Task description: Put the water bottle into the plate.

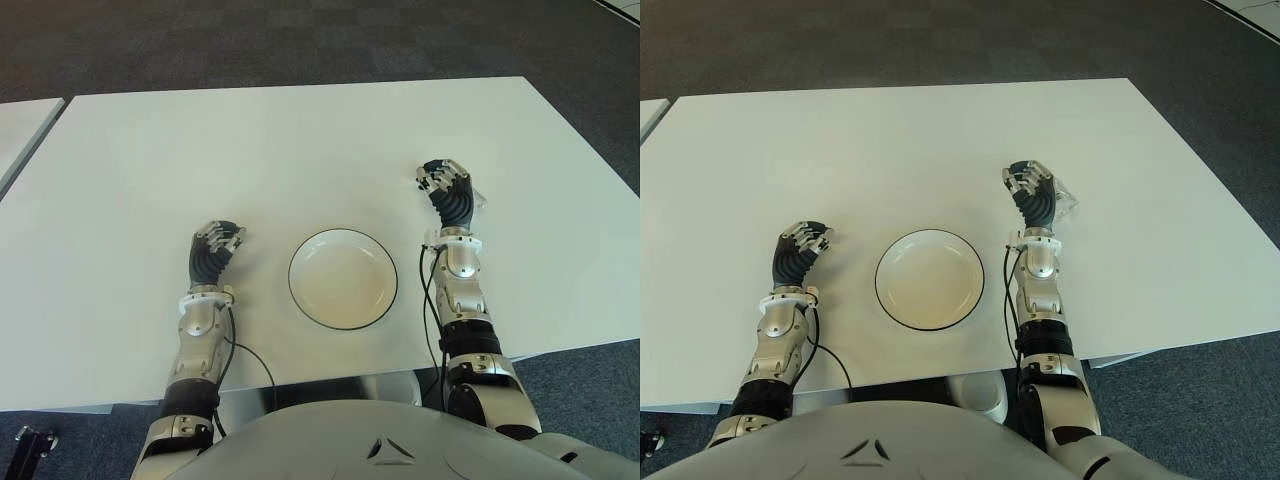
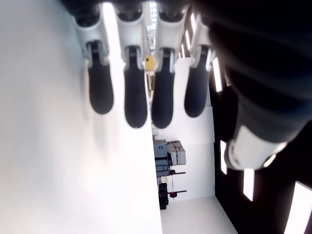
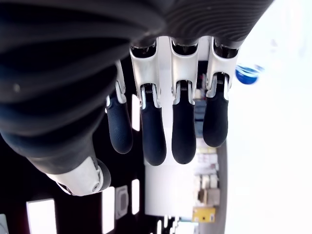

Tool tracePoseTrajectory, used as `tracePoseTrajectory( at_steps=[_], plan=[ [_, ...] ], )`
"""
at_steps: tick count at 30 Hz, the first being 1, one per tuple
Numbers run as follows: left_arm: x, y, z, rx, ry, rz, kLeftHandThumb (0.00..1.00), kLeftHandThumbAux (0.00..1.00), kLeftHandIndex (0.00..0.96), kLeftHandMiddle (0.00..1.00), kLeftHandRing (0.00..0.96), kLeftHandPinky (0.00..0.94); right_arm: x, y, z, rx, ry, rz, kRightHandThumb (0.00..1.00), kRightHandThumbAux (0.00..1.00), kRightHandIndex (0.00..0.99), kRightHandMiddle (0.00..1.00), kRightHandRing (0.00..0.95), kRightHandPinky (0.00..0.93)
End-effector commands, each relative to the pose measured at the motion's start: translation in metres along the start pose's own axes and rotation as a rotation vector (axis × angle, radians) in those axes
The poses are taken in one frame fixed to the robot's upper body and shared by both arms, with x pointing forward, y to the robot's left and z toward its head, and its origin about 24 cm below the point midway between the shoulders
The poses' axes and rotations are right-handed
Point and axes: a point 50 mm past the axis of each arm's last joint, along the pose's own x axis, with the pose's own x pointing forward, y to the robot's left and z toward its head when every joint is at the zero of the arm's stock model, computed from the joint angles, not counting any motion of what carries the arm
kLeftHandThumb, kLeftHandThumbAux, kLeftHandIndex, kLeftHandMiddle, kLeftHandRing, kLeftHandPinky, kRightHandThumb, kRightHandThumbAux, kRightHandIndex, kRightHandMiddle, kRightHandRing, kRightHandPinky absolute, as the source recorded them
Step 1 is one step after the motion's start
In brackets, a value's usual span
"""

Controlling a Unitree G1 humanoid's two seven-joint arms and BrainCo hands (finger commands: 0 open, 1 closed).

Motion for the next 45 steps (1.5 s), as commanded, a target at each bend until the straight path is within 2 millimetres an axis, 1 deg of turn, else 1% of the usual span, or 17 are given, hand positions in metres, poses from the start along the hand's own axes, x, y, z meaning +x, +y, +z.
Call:
tracePoseTrajectory(
  at_steps=[1,5,6,7,9,10,11,12,13,15,16,19,23,25,30,35,45],
  plan=[
    [-0.009,0.000,-0.018,-0.001,0.108,0.001,0.837,0.675,0.447,0.454,0.479,0.469,0.005,0.001,0.010,-0.162,-0.099,-0.047,0.697,0.732,0.419,0.455,0.451,0.434],
    [-0.009,0.000,-0.018,0.001,0.109,0.002,0.837,0.675,0.447,0.454,0.477,0.466,0.010,0.001,0.011,-0.349,-0.149,-0.073,0.690,0.733,0.404,0.320,0.331,0.348],
    [-0.009,0.000,-0.018,0.002,0.109,0.002,0.837,0.675,0.446,0.455,0.478,0.467,0.011,0.001,0.011,-0.385,-0.155,-0.078,0.591,0.742,0.303,0.263,0.278,0.306],
    [-0.009,0.000,-0.018,0.003,0.109,0.001,0.837,0.675,0.446,0.455,0.478,0.467,0.015,0.002,0.010,-0.457,-0.151,-0.079,0.553,0.747,0.267,0.242,0.259,0.291],
    [-0.009,-0.001,-0.019,0.003,0.109,0.000,0.837,0.676,0.444,0.455,0.479,0.468,0.022,0.004,0.007,-0.587,-0.129,-0.080,0.444,0.701,0.117,0.104,0.114,0.141],
    [-0.009,-0.001,-0.019,0.002,0.109,0.000,0.837,0.676,0.444,0.456,0.479,0.468,0.024,0.004,0.007,-0.619,-0.123,-0.083,0.418,0.681,0.075,0.067,0.073,0.090],
    [-0.009,-0.001,-0.019,0.004,0.109,-0.001,0.837,0.676,0.444,0.456,0.479,0.467,0.026,0.004,0.006,-0.651,-0.105,-0.081,0.408,0.673,0.060,0.053,0.058,0.072],
    [-0.010,0.000,-0.019,0.005,0.109,-0.001,0.836,0.676,0.443,0.456,0.480,0.468,0.029,0.004,0.005,-0.720,-0.058,-0.069,0.407,0.637,0.038,0.034,0.037,0.046],
    [-0.010,0.000,-0.019,0.006,0.108,-0.002,0.835,0.677,0.440,0.457,0.479,0.467,0.032,0.004,0.004,-0.769,-0.022,-0.064,0.418,0.562,0.024,0.021,0.023,0.029],
    [-0.010,0.000,-0.019,0.010,0.108,-0.002,0.835,0.677,0.438,0.457,0.478,0.466,0.036,0.003,0.003,-0.851,0.043,-0.063,0.432,0.483,0.012,0.011,0.012,0.015],
    [-0.010,0.000,-0.019,0.013,0.108,-0.002,0.835,0.677,0.438,0.457,0.478,0.465,0.038,0.003,0.003,-0.884,0.077,-0.065,0.435,0.465,0.009,0.008,0.009,0.012],
    [-0.011,0.000,-0.019,0.020,0.105,-0.001,0.835,0.677,0.440,0.456,0.478,0.468,0.045,0.002,0.004,-0.942,0.148,-0.077,0.459,0.364,0.002,0.002,0.002,0.003],
    [-0.012,0.001,-0.019,0.025,0.102,-0.001,0.836,0.677,0.441,0.456,0.479,0.472,0.050,0.002,0.005,-0.974,0.198,-0.096,0.480,0.310,0.000,0.000,0.000,0.000],
    [-0.012,0.001,-0.019,0.024,0.102,0.000,0.836,0.677,0.441,0.456,0.480,0.471,0.056,0.002,-0.001,-0.991,0.232,-0.094,0.498,0.284,0.000,0.000,0.000,0.000],
    [-0.012,0.001,-0.019,0.015,0.099,-0.001,0.836,0.677,0.445,0.454,0.475,0.466,0.064,-0.008,-0.023,-1.056,0.354,-0.064,0.524,0.243,0.000,0.000,0.000,0.000],
    [-0.013,0.001,-0.019,0.015,0.094,-0.004,0.836,0.676,0.443,0.455,0.478,0.470,0.064,-0.014,-0.032,-1.111,0.438,-0.038,0.546,0.210,0.000,0.000,0.000,0.000],
    [-0.015,0.000,-0.017,0.006,0.092,0.002,0.836,0.676,0.443,0.456,0.476,0.469,0.050,-0.010,-0.051,-1.211,0.553,0.066,0.588,0.193,0.000,0.000,0.000,0.000]
  ],
)
